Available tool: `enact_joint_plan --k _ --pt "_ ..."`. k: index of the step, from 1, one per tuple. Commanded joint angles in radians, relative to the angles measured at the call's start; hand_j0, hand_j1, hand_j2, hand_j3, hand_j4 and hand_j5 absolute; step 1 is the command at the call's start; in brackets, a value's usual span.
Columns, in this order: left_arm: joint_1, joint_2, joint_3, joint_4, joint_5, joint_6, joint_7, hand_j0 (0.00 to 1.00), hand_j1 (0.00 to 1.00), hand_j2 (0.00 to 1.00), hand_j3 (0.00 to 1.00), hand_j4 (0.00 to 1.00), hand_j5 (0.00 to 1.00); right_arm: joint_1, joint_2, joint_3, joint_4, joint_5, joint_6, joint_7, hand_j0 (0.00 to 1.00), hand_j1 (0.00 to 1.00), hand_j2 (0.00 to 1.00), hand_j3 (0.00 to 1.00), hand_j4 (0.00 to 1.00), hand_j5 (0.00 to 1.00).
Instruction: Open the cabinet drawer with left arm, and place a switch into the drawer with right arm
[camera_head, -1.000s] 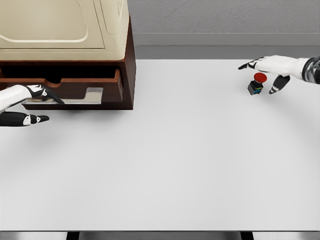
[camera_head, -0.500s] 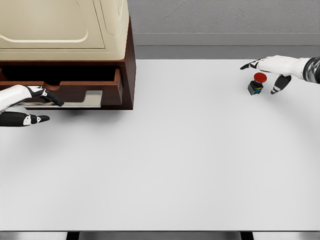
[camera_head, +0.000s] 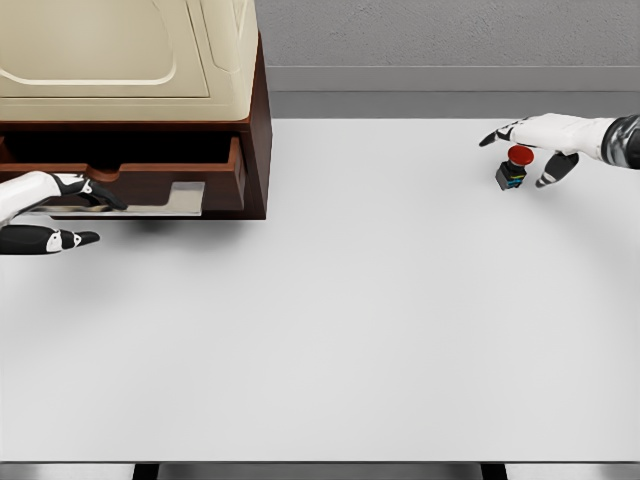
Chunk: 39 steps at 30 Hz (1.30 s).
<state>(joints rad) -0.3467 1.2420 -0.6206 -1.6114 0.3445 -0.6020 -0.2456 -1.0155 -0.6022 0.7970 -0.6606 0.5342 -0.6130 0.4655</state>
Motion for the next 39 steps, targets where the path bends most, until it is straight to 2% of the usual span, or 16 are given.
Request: enact_joint_plan --k 1,14,24,29,30,32,39 --pt "0.000 0.001 -0.010 -0.004 -0.033 -0.009 -0.011 0.66 0.66 0.66 0.66 0.66 0.66 0.000 -0.001 -0.002 -0.001 -0.003 0.002 -0.001 0.82 0.82 0.82 0.82 0.82 0.82" --pt "0.006 0.020 -0.010 -0.025 -0.025 -0.009 -0.011 0.66 0.66 0.66 0.66 0.66 0.66 0.006 -0.002 0.022 -0.010 0.027 0.002 -0.002 0.57 0.57 0.57 0.57 0.57 0.57" --pt "0.018 0.025 -0.010 -0.028 -0.025 -0.009 -0.011 0.66 0.66 0.66 0.66 0.66 0.66 0.011 -0.008 0.030 -0.031 0.026 0.002 -0.002 0.47 0.47 0.47 0.47 0.47 0.47" --pt "0.031 0.027 -0.010 -0.035 -0.025 -0.009 -0.009 0.66 0.66 0.66 0.66 0.66 0.66 0.008 -0.022 0.025 -0.117 0.021 0.002 -0.015 0.41 0.41 0.41 0.41 0.41 0.41" --pt "0.031 0.027 -0.008 -0.035 -0.025 -0.009 -0.009 0.66 0.66 0.66 0.66 0.66 0.66 0.005 -0.067 0.028 -0.163 0.021 0.002 -0.059 0.32 0.32 0.32 0.32 0.32 0.32" --pt "0.031 0.034 -0.010 -0.036 -0.025 -0.009 -0.009 0.66 0.66 0.66 0.66 0.66 0.66 0.005 -0.105 0.028 -0.232 0.018 0.002 -0.085 0.31 0.31 0.31 0.31 0.31 0.31" --pt "0.049 0.042 -0.010 -0.036 -0.022 -0.009 -0.009 0.66 0.66 0.66 0.66 0.66 0.66 0.008 -0.143 0.027 -0.439 -0.019 0.002 -0.088 0.32 0.32 0.32 0.32 0.32 0.32"
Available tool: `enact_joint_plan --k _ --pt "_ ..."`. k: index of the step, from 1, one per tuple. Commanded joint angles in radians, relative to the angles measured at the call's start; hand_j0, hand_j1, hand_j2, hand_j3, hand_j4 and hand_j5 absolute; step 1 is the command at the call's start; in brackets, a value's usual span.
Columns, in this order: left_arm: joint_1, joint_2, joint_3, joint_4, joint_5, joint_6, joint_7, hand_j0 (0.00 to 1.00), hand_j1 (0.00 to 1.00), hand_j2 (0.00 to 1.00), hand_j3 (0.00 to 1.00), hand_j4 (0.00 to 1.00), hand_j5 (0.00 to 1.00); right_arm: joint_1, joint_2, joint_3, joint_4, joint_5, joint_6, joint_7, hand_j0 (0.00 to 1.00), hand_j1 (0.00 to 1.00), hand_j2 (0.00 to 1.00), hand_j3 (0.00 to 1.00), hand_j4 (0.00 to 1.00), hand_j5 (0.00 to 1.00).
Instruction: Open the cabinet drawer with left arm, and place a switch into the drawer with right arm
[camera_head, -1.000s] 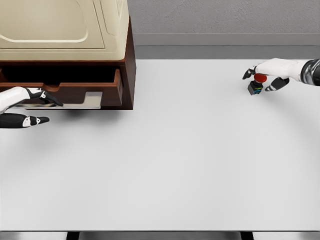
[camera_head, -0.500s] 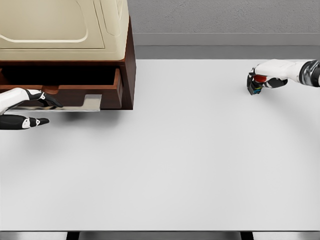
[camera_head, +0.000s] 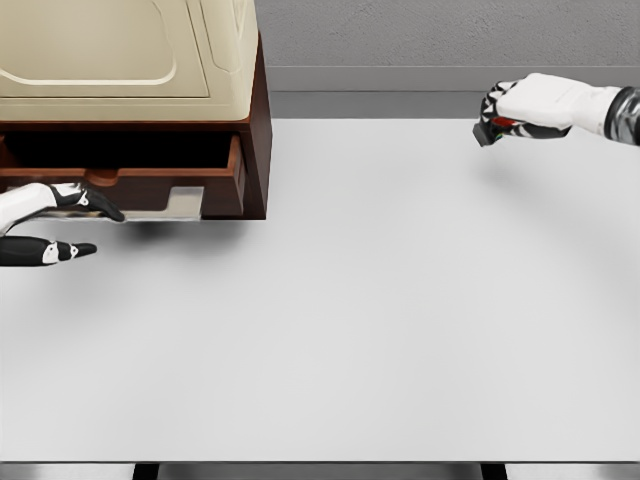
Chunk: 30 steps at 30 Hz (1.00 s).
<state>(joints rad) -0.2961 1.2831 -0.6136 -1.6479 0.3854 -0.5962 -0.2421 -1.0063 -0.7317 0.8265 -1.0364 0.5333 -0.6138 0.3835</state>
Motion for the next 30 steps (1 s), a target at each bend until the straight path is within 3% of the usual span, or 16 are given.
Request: enact_joint_plan --k 1,6,9,15,27,30 --pt "0.000 0.001 -0.017 0.000 -0.062 -0.015 -0.011 0.66 0.66 0.66 0.66 0.66 0.66 0.000 -0.038 -0.003 -0.111 -0.035 0.003 -0.006 0.32 0.32 0.32 0.32 0.32 0.32" --pt "0.000 0.021 -0.015 -0.007 -0.054 -0.015 -0.011 0.66 0.66 0.66 0.66 0.66 0.66 0.017 -0.069 -0.003 -0.261 -0.075 0.003 -0.006 0.32 0.32 0.32 0.32 0.32 0.32" --pt "0.000 0.029 -0.003 -0.016 -0.048 -0.015 -0.009 0.66 0.66 0.66 0.66 0.66 0.66 0.012 -0.136 -0.003 -0.379 -0.153 0.003 -0.006 0.32 0.32 0.32 0.32 0.32 0.32" --pt "0.000 0.033 -0.002 -0.020 -0.045 -0.015 -0.009 0.66 0.66 0.66 0.66 0.66 0.66 0.011 -0.137 -0.003 -0.425 -0.177 0.003 -0.006 0.32 0.32 0.32 0.32 0.32 0.32" --pt "0.000 0.055 0.012 -0.033 -0.025 -0.015 -0.009 0.65 0.65 0.65 0.65 0.65 0.65 0.015 -0.140 -0.006 -0.445 -0.179 0.003 -0.006 0.32 0.32 0.32 0.32 0.32 0.32" --pt "0.000 0.055 0.012 -0.033 -0.025 -0.015 -0.009 0.64 0.64 0.64 0.64 0.64 0.64 0.015 -0.153 -0.006 -0.496 -0.205 0.003 -0.006 0.32 0.32 0.32 0.32 0.32 0.32"
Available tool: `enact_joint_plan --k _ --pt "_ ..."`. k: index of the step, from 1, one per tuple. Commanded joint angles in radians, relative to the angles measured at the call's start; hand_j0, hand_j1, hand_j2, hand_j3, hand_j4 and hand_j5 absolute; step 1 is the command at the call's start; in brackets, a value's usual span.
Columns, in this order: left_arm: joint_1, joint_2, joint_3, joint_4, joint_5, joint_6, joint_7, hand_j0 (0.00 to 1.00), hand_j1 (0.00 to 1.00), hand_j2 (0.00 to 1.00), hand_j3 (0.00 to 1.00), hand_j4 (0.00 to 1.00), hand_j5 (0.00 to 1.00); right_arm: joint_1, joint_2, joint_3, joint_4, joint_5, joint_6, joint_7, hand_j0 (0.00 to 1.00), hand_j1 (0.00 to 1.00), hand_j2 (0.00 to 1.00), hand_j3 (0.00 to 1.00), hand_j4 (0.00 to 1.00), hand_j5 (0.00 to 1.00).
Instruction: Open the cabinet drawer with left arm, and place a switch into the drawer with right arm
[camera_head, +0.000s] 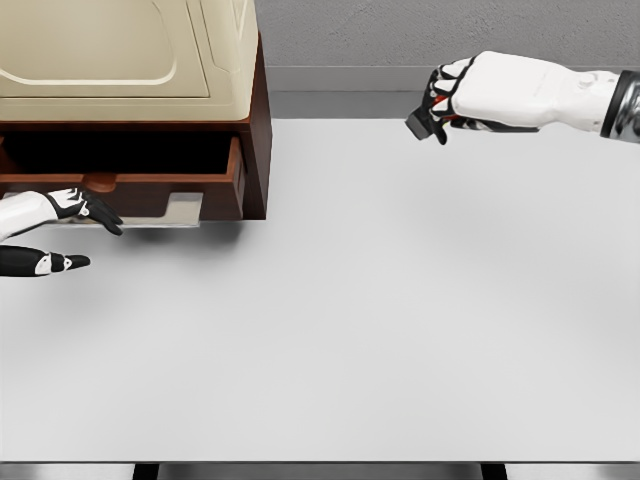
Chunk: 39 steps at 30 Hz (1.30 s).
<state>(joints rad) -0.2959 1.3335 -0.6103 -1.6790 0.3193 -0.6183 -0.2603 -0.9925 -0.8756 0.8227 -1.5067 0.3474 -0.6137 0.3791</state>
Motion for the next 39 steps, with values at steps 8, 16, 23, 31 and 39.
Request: enact_joint_plan --k 8,16,23,31,39 --pt "0.000 0.004 0.009 -0.005 0.043 0.007 0.009 0.63 0.63 0.63 0.63 0.63 0.63 -0.040 0.058 -0.005 -0.053 -0.034 0.003 -0.002 0.32 0.32 0.32 0.32 0.32 0.32" --pt "0.000 0.004 0.009 -0.005 0.043 0.007 0.009 0.63 0.63 0.63 0.63 0.63 0.63 -0.086 0.187 0.000 -0.096 -0.036 0.003 0.000 0.32 0.32 0.32 0.32 0.32 0.32" --pt "0.003 0.019 0.007 -0.010 0.053 0.007 0.009 0.60 0.60 0.60 0.60 0.60 0.60 -0.092 0.288 0.023 -0.095 -0.036 0.003 0.001 0.32 0.32 0.32 0.32 0.32 0.32" --pt "0.009 0.029 0.007 -0.019 0.055 0.007 0.009 0.58 0.58 0.58 0.58 0.58 0.58 -0.115 0.334 0.047 -0.093 -0.036 0.003 0.000 0.32 0.32 0.32 0.32 0.32 0.32" --pt "0.008 0.041 0.009 -0.022 0.069 0.007 0.009 0.58 0.58 0.58 0.58 0.58 0.58 -0.123 0.389 0.073 -0.073 -0.028 0.003 0.009 0.32 0.32 0.32 0.32 0.32 0.32"
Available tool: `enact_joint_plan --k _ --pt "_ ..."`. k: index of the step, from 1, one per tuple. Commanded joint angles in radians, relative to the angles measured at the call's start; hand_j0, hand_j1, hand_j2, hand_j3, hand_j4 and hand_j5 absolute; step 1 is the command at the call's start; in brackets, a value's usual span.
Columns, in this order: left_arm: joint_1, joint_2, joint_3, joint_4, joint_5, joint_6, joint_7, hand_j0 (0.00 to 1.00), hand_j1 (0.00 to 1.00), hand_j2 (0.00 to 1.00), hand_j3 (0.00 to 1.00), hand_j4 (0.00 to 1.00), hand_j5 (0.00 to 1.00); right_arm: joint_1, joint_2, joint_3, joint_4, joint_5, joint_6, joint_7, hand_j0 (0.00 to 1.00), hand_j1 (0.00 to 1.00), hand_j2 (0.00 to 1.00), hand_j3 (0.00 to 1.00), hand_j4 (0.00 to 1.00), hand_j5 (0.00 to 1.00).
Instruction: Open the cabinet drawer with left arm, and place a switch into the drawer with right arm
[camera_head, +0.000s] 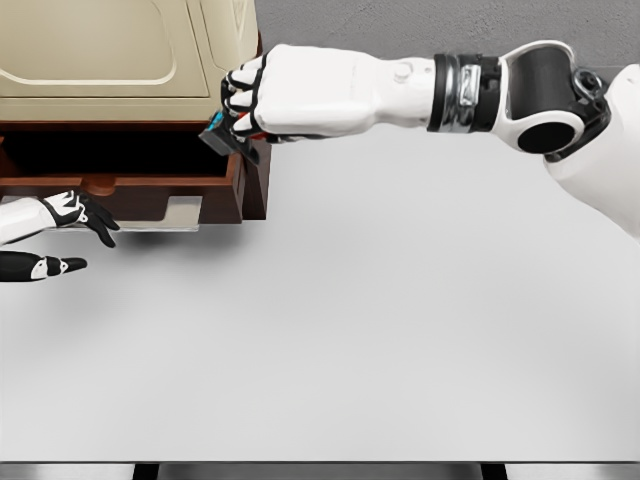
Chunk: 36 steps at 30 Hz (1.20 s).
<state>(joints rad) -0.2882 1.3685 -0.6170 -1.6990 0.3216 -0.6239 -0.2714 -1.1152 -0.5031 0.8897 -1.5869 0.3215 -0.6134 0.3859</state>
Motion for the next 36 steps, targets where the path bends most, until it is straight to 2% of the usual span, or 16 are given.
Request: enact_joint_plan --k 1,4,7,12,17,21,24,27,31,34,36 --pt "0.000 0.014 0.016 -0.005 0.066 0.013 0.020 0.58 0.58 0.58 0.58 0.58 0.58 0.000 0.035 0.011 0.024 0.002 0.003 0.004 0.32 0.32 0.32 0.32 0.32 0.32" --pt "0.000 0.015 0.016 -0.008 0.073 0.013 0.018 0.58 0.58 0.58 0.58 0.58 0.58 -0.029 0.064 0.034 0.065 0.007 0.003 0.005 0.32 0.32 0.32 0.32 0.32 0.32" --pt "0.000 0.020 0.016 -0.008 0.073 0.013 0.020 0.57 0.57 0.57 0.57 0.57 0.57 -0.029 0.103 0.037 0.090 0.031 0.003 0.005 0.32 0.32 0.32 0.32 0.32 0.32" --pt "0.000 0.021 0.016 -0.008 0.074 0.013 0.018 0.57 0.57 0.57 0.57 0.57 0.57 -0.035 0.112 0.041 0.093 0.048 0.003 0.005 0.32 0.32 0.32 0.32 0.32 0.32" --pt "0.000 0.026 0.016 -0.013 0.074 0.013 0.018 0.57 0.57 0.57 0.57 0.57 0.57 -0.037 0.183 0.041 0.171 0.088 0.003 0.008 0.32 0.32 0.32 0.32 0.32 0.32" --pt "0.000 0.034 0.016 -0.016 0.076 0.013 0.020 0.56 0.56 0.56 0.56 0.56 0.56 -0.037 0.181 0.037 0.177 0.096 0.003 0.008 0.32 0.32 0.32 0.32 0.32 0.32" --pt "0.000 0.044 0.016 -0.021 0.082 0.013 0.020 0.56 0.56 0.56 0.56 0.56 0.56 -0.026 0.179 0.034 0.180 0.099 0.003 0.036 0.41 0.41 0.41 0.41 0.41 0.41" --pt "0.000 0.047 0.017 -0.021 0.083 0.013 0.020 0.56 0.56 0.56 0.56 0.56 0.56 -0.026 0.183 0.031 0.188 0.097 0.003 0.044 0.42 0.42 0.42 0.42 0.42 0.42" --pt "0.000 0.047 0.025 -0.021 0.089 0.013 0.020 0.56 0.56 0.56 0.56 0.56 0.56 -0.011 0.189 0.012 0.188 0.097 0.003 0.051 0.61 0.61 0.61 0.61 0.61 0.61" --pt "0.000 0.058 0.025 -0.021 0.094 0.013 0.020 0.56 0.56 0.56 0.56 0.56 0.56 -0.005 0.213 -0.012 0.188 0.099 0.003 0.064 0.65 0.65 0.65 0.65 0.65 0.65" --pt "0.000 0.058 0.031 -0.021 0.094 0.013 0.020 0.56 0.56 0.56 0.56 0.56 0.56 0.026 0.232 -0.043 0.186 0.106 0.003 0.073 0.68 0.68 0.68 0.68 0.68 0.68"
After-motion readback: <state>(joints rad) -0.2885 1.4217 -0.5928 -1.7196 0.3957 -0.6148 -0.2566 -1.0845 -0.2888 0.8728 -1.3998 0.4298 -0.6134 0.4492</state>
